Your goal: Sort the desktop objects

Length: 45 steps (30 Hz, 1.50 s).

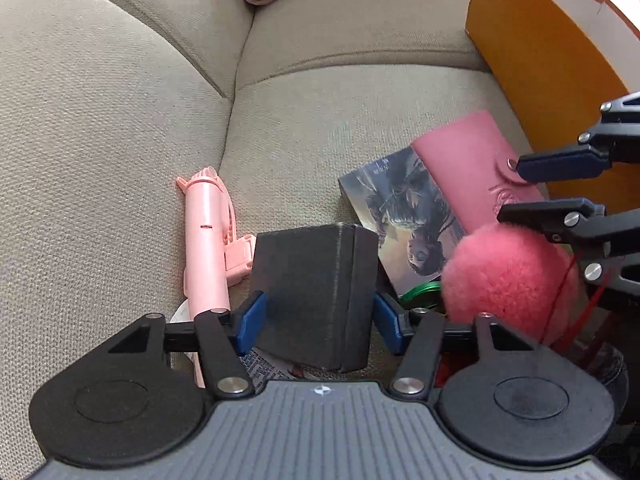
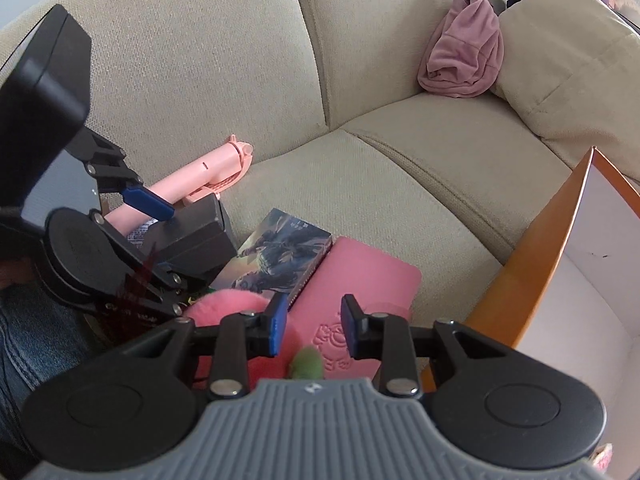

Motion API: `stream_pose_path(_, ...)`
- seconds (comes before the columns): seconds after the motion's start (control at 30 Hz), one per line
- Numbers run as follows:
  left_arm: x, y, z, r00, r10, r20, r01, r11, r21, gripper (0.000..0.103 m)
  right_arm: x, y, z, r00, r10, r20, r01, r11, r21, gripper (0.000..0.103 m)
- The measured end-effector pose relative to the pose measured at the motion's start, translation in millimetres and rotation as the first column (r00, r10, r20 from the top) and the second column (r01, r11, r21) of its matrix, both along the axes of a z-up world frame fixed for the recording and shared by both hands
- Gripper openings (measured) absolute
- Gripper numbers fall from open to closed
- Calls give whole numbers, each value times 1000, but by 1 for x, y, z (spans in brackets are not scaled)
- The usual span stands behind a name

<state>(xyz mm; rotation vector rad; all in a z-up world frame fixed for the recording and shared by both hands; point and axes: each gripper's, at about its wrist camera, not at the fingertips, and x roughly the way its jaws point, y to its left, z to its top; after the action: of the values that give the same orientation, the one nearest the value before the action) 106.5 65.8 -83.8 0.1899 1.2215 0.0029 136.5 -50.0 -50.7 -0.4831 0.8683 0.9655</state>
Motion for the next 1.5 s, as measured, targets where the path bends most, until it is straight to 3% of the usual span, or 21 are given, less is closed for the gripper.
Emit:
stream_pose_path(0.17, -15, 27, 25, 988, 124, 89, -114, 987, -114, 45, 5, 2, 0, 1000, -5, -9, 5, 1000, -3, 32)
stream_pose_path(0.33, -24, 61, 37, 952, 290, 99, -241, 908, -342, 42, 18, 16, 0, 999, 34, -37, -35, 999, -24, 32)
stream_pose_path(0.37, -26, 62, 40, 948, 300, 107, -243, 898, -368, 42, 22, 20, 0, 999, 42, -30, -43, 998, -42, 32)
stream_pose_path(0.5, -22, 57, 41, 948, 295, 119, -231, 894, -383, 42, 39, 35, -3, 996, 85, -9, -85, 983, -160, 34)
stream_pose_path(0.63, -19, 53, 27, 950, 298, 93, -235, 879, -415, 42, 41, 48, -9, 961, 278, 2, -264, 914, -307, 44)
stream_pose_path(0.7, -21, 55, 23, 944, 310, 110, -238, 874, -423, 42, 45, 49, -12, 928, 369, -49, -361, 861, -359, 49)
stream_pose_path(0.87, -25, 68, 22, 942, 318, 112, -238, 863, -446, 42, 39, 47, -21, 843, 530, -97, -504, 711, -490, 49)
stream_pose_path(0.97, -9, 67, 19, 941, 322, 107, -240, 855, -460, 43, 26, 44, -31, 785, 607, -123, -568, 625, -535, 53)
stream_pose_path(1.03, -10, 69, 19, 940, 326, 106, -242, 851, -467, 43, 14, 44, -36, 743, 657, -125, -603, 578, -550, 61)
stream_pose_path(1.17, -10, 69, 20, 939, 328, 105, -243, 847, -472, 43, -8, 43, -53, 660, 748, -70, -615, 485, -622, 68)
stream_pose_path(1.23, -9, 69, 20, 939, 327, 105, -243, 847, -474, 43, -16, 44, -61, 624, 781, -29, -602, 456, -655, 70)
stream_pose_path(1.33, -9, 69, 20, 939, 328, 106, -242, 847, -474, 43, -21, 47, -71, 614, 789, -25, -584, 432, -687, 72)
stream_pose_path(1.43, -9, 70, 18, 938, 330, 107, -243, 845, -477, 43, -15, 44, -68, 642, 766, -23, -577, 463, -672, 67)
stream_pose_path(1.5, -9, 70, 16, 937, 331, 107, -243, 843, -479, 43, -9, 39, -60, 673, 739, -11, -572, 511, -642, 63)
